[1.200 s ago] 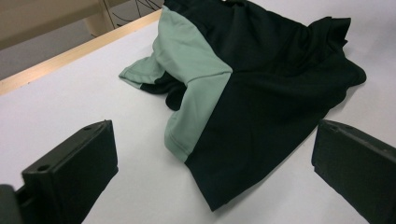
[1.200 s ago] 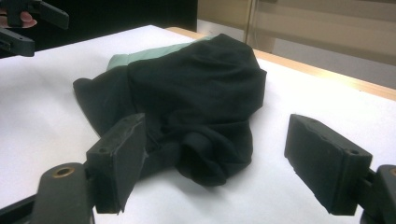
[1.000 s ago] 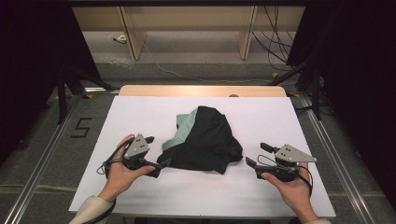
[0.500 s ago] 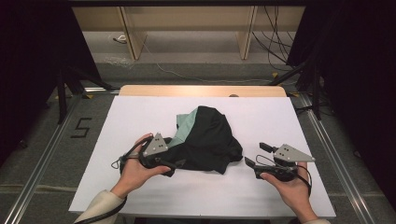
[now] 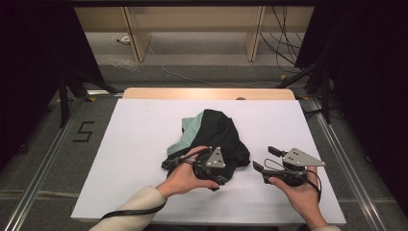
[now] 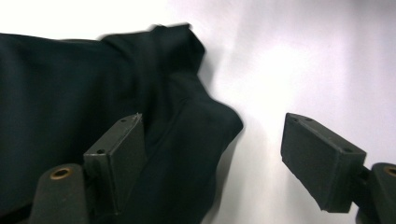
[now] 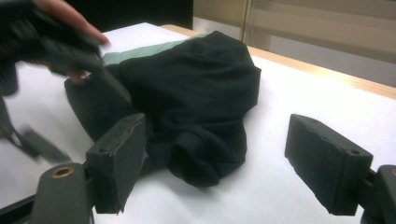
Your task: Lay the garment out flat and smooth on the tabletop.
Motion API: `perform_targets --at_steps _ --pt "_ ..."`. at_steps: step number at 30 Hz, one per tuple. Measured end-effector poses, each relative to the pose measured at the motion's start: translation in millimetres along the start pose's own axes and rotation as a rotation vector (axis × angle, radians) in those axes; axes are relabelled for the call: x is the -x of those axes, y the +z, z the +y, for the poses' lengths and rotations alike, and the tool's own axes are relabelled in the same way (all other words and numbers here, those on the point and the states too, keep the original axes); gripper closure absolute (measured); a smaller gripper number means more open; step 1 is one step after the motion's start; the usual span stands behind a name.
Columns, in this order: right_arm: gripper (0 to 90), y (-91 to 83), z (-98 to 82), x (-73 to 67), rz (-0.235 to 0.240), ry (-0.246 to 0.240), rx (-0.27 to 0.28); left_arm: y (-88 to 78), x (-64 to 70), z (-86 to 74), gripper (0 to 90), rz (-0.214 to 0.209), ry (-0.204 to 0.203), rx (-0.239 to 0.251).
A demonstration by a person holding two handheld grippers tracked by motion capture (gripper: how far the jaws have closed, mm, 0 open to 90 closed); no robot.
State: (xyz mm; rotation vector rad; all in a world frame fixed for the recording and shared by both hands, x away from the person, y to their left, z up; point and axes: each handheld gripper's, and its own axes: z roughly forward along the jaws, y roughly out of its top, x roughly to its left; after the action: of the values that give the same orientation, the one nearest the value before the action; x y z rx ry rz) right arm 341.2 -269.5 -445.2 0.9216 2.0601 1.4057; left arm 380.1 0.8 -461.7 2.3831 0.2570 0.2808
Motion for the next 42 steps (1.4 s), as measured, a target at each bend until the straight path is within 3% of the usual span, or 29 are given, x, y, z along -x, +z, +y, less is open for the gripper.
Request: perform_targets --at_steps 5,6,9,12,13,16,17,20,22,23,24,25,26,27,28,30,34,37,42 --pt "22.0 -0.2 0.1 -0.6 0.003 -0.001 0.000 21.2 1.2 5.6 24.6 0.024 0.009 -0.040" --pt "22.0 0.0 0.2 -0.8 0.003 -0.002 0.003 26.4 1.1 6.3 26.6 0.044 0.031 -0.064" --pt "22.0 0.1 -0.2 -0.3 0.005 0.000 -0.003 30.5 -2.1 4.8 35.8 0.041 0.014 -0.080" --pt "22.0 0.3 -0.1 -0.3 0.006 -0.001 -0.004 30.6 -5.3 3.7 42.1 0.003 -0.026 -0.078" --pt "22.0 1.0 -0.1 -0.6 0.007 -0.002 -0.008 29.2 -8.1 3.2 52.8 -0.012 -0.043 -0.083" --pt "22.2 3.2 -0.5 -1.3 0.009 -0.007 -0.022 26.5 -11.3 2.0 74.5 0.012 -0.040 -0.098" --pt "22.3 4.3 -0.8 -1.6 0.009 -0.011 -0.030 20.6 -15.9 0.2 79.6 0.009 -0.073 -0.087" --pt "22.4 10.3 -2.2 -2.6 0.021 -0.019 -0.064 9.7 -19.7 -0.6 82.9 0.007 -0.091 -0.074" --pt "22.5 16.1 -3.0 -3.9 0.038 -0.029 -0.087 -16.7 -23.8 0.9 83.5 0.009 -0.125 -0.018" --pt "22.7 19.0 -3.2 -4.7 0.048 -0.038 -0.098 -16.7 -23.8 0.9 83.8 0.009 -0.125 -0.018" --pt "22.7 19.0 -3.2 -4.7 0.048 -0.038 -0.098 -27.1 -25.2 2.1 83.8 0.016 -0.128 0.008" --pt "22.7 25.7 -3.6 -7.1 0.069 -0.057 -0.121 -49.3 -27.8 5.6 84.2 0.021 -0.147 0.057" --pt "22.6 28.7 -3.9 -8.6 0.078 -0.066 -0.132 -49.3 -27.8 5.6 84.3 0.021 -0.147 0.057" --pt "22.5 31.7 -4.0 -9.9 0.084 -0.077 -0.145 -69.1 -30.0 9.4 84.3 0.037 -0.158 0.108" --pt "22.4 35.1 -4.1 -11.3 0.092 -0.086 -0.152 -69.1 -30.0 9.4 84.3 0.037 -0.158 0.108" --pt "21.9 42.6 -3.6 -14.9 0.109 -0.106 -0.169 -89.8 -33.4 14.7 84.4 0.073 -0.152 0.145" --pt "20.2 56.6 -2.6 -23.1 0.135 -0.130 -0.198 -97.6 -36.7 17.5 84.4 0.092 -0.154 0.160" --pt "16.2 73.7 0.8 -36.8 0.149 -0.152 -0.202 -98.1 -39.6 16.6 84.4 0.101 -0.162 0.169" --pt "17.9 90.1 2.5 -50.1 0.094 -0.130 -0.212 -98.1 -43.0 15.4 84.4 0.107 -0.183 0.184"
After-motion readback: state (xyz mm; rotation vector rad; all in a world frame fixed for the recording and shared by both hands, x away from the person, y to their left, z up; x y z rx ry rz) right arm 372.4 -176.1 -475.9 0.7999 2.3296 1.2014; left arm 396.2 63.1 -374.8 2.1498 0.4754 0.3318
